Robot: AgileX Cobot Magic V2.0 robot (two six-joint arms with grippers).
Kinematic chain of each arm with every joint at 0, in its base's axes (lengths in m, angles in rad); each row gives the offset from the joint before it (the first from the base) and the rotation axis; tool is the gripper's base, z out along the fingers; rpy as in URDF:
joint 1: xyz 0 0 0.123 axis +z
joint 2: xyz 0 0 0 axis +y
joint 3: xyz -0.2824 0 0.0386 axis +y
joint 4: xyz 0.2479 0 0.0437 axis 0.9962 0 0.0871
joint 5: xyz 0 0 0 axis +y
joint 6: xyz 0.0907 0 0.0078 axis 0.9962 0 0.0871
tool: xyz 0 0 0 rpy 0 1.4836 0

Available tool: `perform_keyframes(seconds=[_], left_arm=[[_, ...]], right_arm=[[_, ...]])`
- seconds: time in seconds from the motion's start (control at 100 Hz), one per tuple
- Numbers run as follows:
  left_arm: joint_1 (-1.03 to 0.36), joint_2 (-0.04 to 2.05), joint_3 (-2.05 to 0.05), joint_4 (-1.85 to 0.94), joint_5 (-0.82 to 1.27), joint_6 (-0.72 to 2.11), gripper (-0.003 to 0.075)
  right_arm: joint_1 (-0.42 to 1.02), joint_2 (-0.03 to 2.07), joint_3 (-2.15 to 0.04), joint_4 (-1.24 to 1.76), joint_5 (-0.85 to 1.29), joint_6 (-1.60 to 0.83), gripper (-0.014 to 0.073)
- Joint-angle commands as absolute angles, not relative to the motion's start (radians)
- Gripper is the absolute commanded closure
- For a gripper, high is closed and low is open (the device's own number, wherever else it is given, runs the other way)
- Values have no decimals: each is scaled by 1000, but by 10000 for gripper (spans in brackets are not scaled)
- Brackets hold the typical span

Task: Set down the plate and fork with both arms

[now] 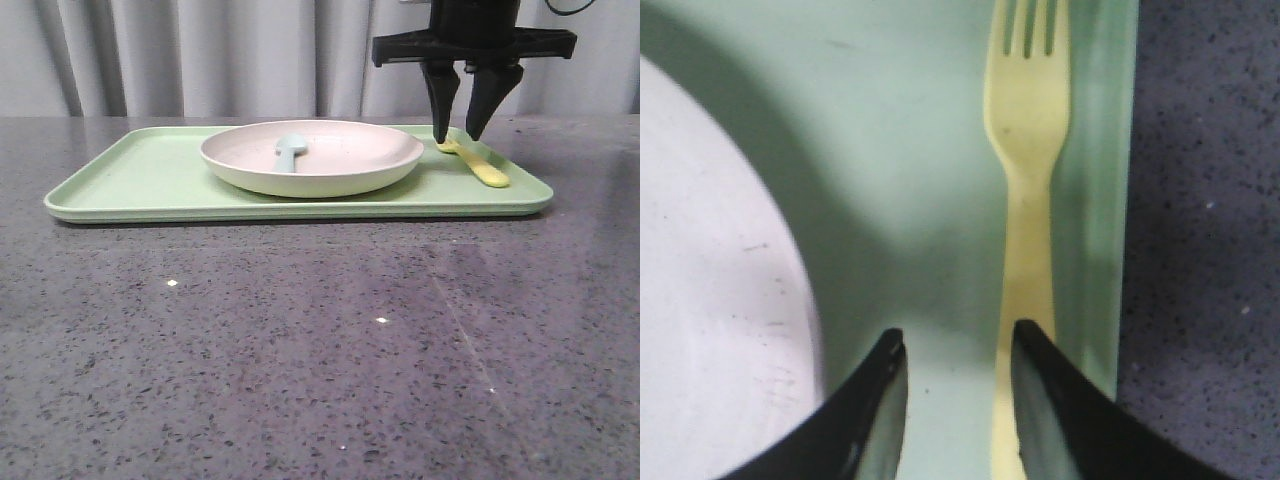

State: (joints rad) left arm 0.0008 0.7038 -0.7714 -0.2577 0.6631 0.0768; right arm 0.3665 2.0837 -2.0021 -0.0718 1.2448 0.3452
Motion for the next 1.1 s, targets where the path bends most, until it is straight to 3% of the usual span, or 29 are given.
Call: perform_keyframes(seconds=[0.0, 0.38, 1.09], left_arm=[[4, 699, -798, -276, 581, 72, 741], [4, 699, -798, -276, 580, 72, 741], [4, 699, -798, -276, 579, 73, 741]], right_arm=[[360, 2014, -2031, -82, 1345, 334, 316], [382, 1865, -1963, -83, 1322, 337, 316], [387, 1073, -1093, -119, 744, 369, 320]])
